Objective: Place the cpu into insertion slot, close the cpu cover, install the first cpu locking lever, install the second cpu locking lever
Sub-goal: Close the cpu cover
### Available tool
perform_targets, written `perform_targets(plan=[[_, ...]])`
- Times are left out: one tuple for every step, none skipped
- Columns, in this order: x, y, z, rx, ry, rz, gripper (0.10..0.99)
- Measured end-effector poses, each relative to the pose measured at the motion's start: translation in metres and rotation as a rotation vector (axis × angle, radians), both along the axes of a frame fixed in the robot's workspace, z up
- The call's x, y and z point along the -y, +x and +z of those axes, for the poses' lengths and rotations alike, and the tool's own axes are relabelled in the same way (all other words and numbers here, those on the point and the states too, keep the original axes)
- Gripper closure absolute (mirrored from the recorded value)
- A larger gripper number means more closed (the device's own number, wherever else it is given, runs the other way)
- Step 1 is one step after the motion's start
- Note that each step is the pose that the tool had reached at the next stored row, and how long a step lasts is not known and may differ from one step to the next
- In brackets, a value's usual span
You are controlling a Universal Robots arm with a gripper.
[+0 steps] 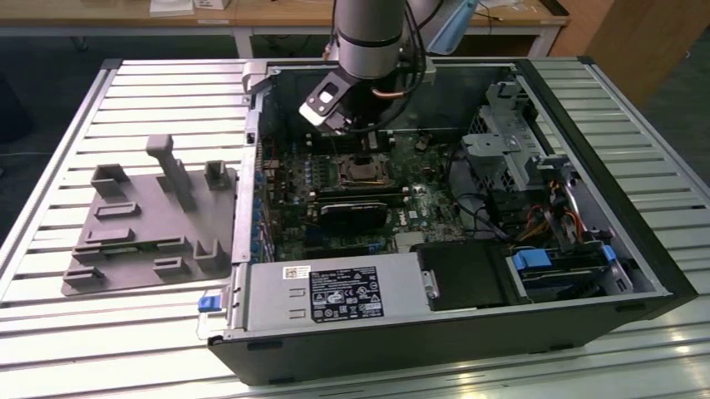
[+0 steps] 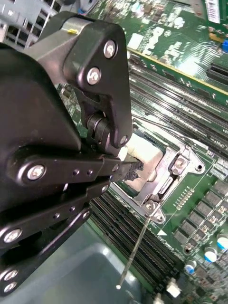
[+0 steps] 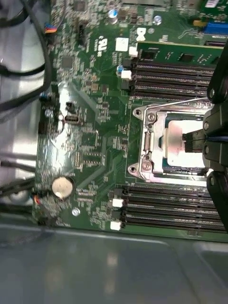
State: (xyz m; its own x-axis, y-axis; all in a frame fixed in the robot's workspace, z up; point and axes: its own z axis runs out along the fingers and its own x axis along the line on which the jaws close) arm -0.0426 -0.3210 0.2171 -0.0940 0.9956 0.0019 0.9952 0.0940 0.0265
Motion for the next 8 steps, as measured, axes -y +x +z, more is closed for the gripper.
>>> perform_targets(plan=[[0.0000,0.0000,0.0000,0.0000,0.000,0.018,0.980],[0.0000,0.0000,0.0000,-0.0001,0.000,0.036,0.980],[0.0000,0.0000,-0.0001,0.0000,0.000,0.056,0.980],[0.0000,0.0000,-0.0001,0.0000,0.000,0.074,0.980],[0.0000,0.0000,-0.0001,0.0000,0.000,0.092,0.980],[0.0000,0.0000,-0.0001,0.0000,0.000,0.110,0.980],[0.0000,0.0000,-0.0001,0.0000,0.000,0.128,0.980],[0.0000,0.0000,-0.0001,0.0000,0.000,0.146,0.980]])
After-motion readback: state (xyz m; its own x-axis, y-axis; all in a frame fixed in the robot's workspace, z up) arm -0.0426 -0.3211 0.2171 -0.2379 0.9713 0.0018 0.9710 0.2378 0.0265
